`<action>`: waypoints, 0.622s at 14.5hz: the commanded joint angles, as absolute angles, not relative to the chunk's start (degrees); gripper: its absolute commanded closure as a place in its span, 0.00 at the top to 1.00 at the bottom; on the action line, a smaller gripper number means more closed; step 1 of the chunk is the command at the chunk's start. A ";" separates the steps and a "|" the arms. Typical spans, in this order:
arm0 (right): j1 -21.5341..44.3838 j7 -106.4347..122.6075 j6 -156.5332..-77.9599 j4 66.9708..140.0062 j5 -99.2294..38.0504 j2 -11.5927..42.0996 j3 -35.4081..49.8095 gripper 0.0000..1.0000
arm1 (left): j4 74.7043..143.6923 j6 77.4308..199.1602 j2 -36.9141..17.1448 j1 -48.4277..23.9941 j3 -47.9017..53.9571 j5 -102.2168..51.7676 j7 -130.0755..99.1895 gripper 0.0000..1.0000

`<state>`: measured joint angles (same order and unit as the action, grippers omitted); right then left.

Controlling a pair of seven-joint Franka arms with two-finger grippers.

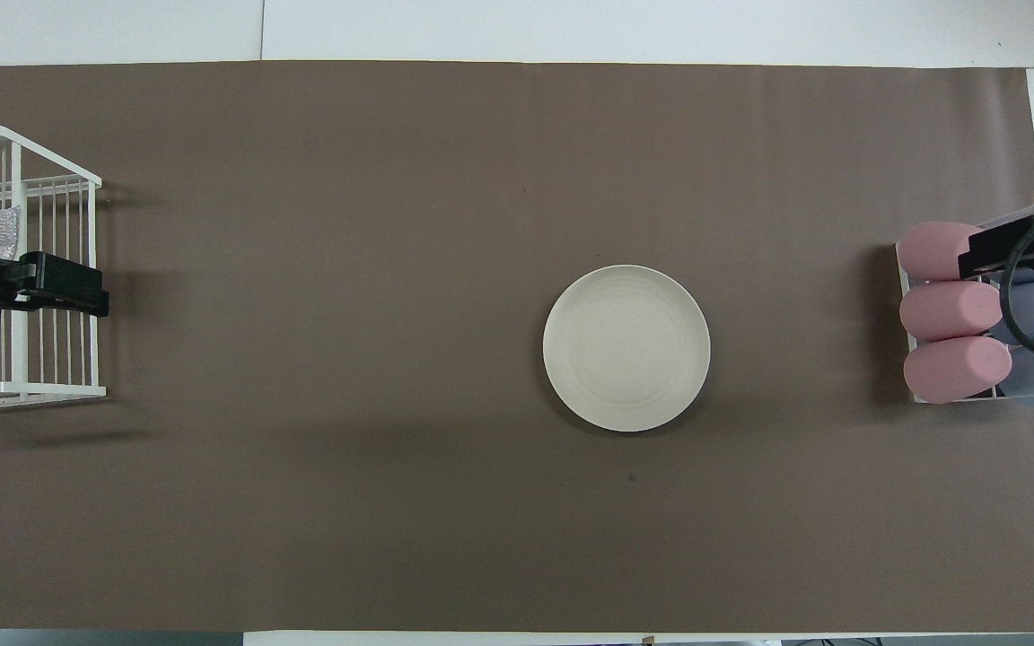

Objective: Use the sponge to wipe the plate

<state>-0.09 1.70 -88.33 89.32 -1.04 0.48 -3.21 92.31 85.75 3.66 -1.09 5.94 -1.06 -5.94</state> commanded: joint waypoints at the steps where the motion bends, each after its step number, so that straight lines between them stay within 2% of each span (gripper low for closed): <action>1: 0.00 0.44 -88.51 90.09 -0.09 -0.35 -2.90 1.00 | 93.08 86.40 4.31 -0.79 5.80 -1.76 -5.54 1.00; 9: 0.09 -0.34 -88.51 90.26 -0.17 -0.35 -2.81 1.00 | 93.08 87.36 4.31 -0.88 5.80 -1.76 -5.45 1.00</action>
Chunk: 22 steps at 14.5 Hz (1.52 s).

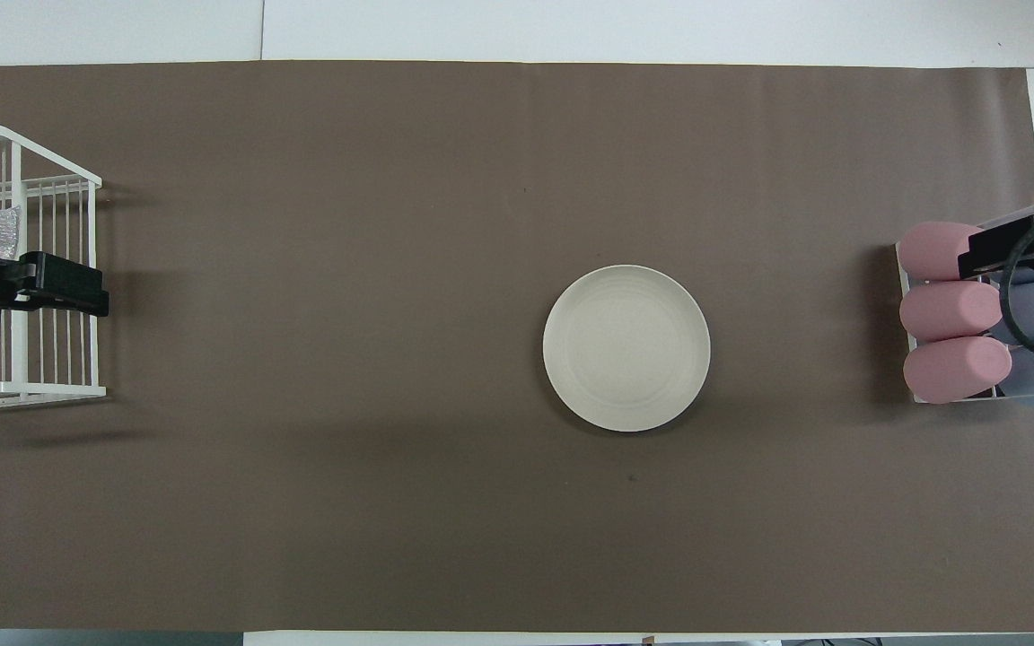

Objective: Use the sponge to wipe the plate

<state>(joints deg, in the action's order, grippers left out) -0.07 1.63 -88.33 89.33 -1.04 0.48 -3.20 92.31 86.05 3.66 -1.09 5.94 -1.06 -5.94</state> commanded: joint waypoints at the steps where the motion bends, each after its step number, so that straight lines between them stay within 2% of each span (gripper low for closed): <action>1: 0.17 -1.57 -88.51 90.35 -0.18 -0.44 -2.81 1.00 | 93.16 88.06 4.31 -0.88 5.80 -1.67 -5.36 1.00; 4: 1.76 -7.18 -88.77 90.62 -0.18 -0.79 -2.81 1.00 | 94.65 90.17 4.22 -0.88 5.97 1.73 -5.88 1.00; 11: 2.64 -26.68 -88.50 90.53 -0.26 -0.70 -1.85 1.00 | 101.85 100.26 1.41 -0.79 5.98 23.52 -6.15 1.00; 13: 3.51 -34.32 -88.94 90.44 -0.35 -0.70 -0.36 1.00 | 103.36 103.26 -0.95 -1.23 5.98 31.69 -8.59 1.00; 16: 5.71 -44.53 -89.30 90.61 -0.35 -0.79 -0.09 1.00 | 102.83 106.51 -7.71 -1.67 5.98 43.82 -17.64 1.00; 22: 8.34 -68.86 -89.38 90.26 -3.78 -0.18 1.75 1.00 | 102.57 111.97 -14.59 -0.62 5.98 52.21 -29.44 1.00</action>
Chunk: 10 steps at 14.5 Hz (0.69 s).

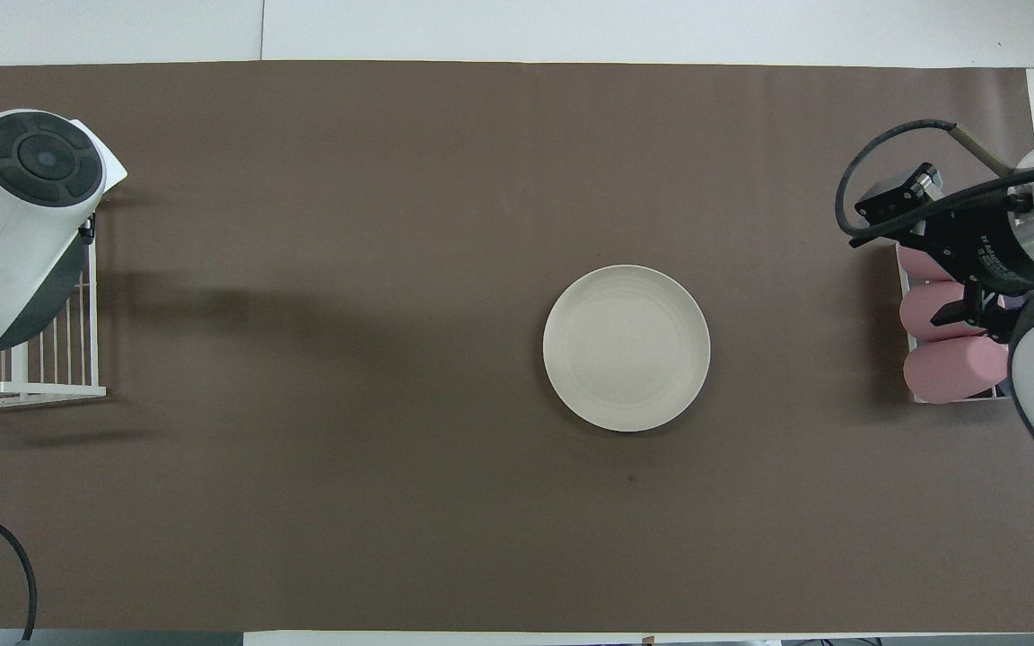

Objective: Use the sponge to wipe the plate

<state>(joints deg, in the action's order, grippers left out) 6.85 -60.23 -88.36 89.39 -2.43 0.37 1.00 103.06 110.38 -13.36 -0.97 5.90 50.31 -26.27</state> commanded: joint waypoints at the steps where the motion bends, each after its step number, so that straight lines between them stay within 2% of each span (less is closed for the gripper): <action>1: 9.92 -71.60 -89.99 89.65 -3.78 0.35 1.76 1.00 | 102.74 112.23 -14.68 -0.01 5.98 52.29 -29.44 1.00; 3: 11.51 -74.34 -90.44 87.56 -3.69 2.62 1.85 1.00 | 102.92 113.11 -14.85 0.70 5.98 52.91 -29.44 1.00; 6: 12.47 -83.54 -84.76 72.30 -5.54 13.58 2.20 1.00 | 103.01 113.64 -14.85 1.76 5.98 54.05 -29.44 0.99; 8: 15.98 -92.07 -83.14 64.80 -5.54 18.61 2.11 1.00 | 103.09 113.73 -14.85 1.76 5.98 54.05 -29.53 0.83; 10: 18.71 -96.14 -84.11 63.64 -5.71 19.86 2.11 1.00 | 103.01 114.25 -14.94 1.85 5.98 54.05 -29.71 0.52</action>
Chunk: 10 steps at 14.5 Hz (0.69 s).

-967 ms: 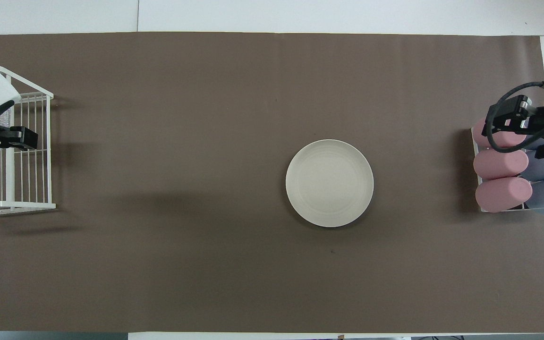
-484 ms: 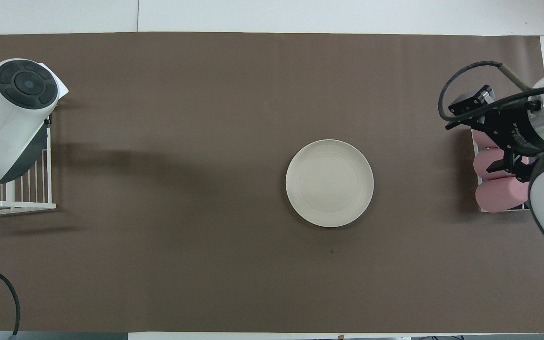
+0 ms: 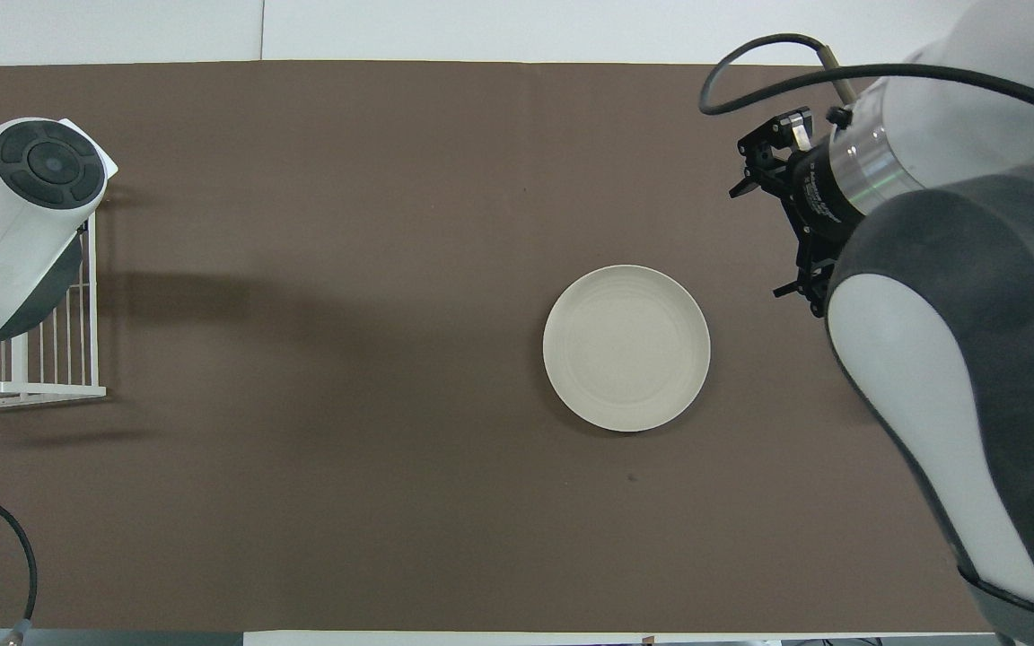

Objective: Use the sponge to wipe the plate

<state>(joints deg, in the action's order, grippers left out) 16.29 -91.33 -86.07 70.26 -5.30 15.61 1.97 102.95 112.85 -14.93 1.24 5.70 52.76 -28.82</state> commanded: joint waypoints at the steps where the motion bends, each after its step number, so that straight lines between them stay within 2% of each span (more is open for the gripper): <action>1: 20.03 -96.59 -83.85 63.72 -5.97 19.52 2.20 1.00 | 103.01 114.61 -14.85 1.93 5.98 53.97 -29.79 0.32; 2: 21.08 -96.59 -83.76 63.98 -5.98 19.34 2.11 1.00 | 103.01 114.70 -14.94 1.93 5.98 53.96 -29.79 0.11; 3: 21.62 -96.59 -83.59 64.07 -5.98 19.34 2.02 1.00 | 102.92 114.78 -14.94 1.85 5.98 53.96 -29.88 0.00; 10: 22.85 -96.59 -82.18 64.34 -4.84 18.81 2.02 1.00 | 102.39 114.44 -14.94 1.67 5.98 53.96 -29.80 0.00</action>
